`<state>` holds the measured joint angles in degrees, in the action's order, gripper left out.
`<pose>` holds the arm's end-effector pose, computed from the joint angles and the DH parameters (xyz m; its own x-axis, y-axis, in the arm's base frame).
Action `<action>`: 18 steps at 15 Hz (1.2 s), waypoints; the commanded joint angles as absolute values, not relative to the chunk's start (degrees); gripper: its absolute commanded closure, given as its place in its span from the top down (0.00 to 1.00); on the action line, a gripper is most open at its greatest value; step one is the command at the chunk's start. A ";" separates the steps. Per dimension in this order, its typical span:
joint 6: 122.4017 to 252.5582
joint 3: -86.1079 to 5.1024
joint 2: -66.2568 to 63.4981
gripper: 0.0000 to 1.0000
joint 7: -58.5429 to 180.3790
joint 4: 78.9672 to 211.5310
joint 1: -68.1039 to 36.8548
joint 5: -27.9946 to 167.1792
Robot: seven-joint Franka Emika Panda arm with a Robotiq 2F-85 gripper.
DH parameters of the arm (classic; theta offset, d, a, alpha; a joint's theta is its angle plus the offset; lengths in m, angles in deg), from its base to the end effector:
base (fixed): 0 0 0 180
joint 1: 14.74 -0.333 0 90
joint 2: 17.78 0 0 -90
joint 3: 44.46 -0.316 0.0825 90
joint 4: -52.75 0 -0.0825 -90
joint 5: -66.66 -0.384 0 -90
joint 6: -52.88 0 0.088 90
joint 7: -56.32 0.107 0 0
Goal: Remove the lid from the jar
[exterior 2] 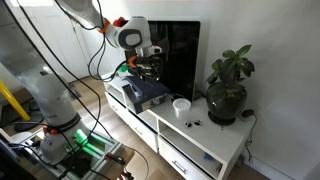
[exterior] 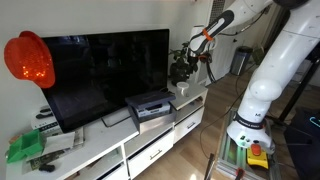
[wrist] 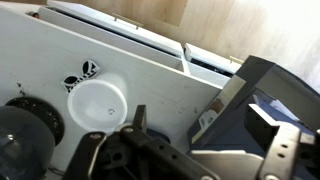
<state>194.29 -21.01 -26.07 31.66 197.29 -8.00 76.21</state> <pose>0.3973 -0.2288 0.3332 0.9983 0.0332 0.0474 0.0291 -0.9960 0.0840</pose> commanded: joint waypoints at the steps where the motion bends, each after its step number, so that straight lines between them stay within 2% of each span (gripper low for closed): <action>1: 200.89 -23.90 -11.49 1.00 28.18 191.69 -5.23 78.73; 4: 204.08 -26.20 -2.76 1.00 28.12 186.72 -2.72 79.01; 5: 202.96 -26.76 -8.55 1.00 29.85 191.26 -2.57 79.23; 11: 203.31 -27.88 -6.91 1.00 30.01 190.08 -1.61 79.17; 18: 216.88 -32.84 4.19 1.00 29.23 184.05 5.88 70.87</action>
<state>214.06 -29.26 -0.50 31.12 187.33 1.97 74.10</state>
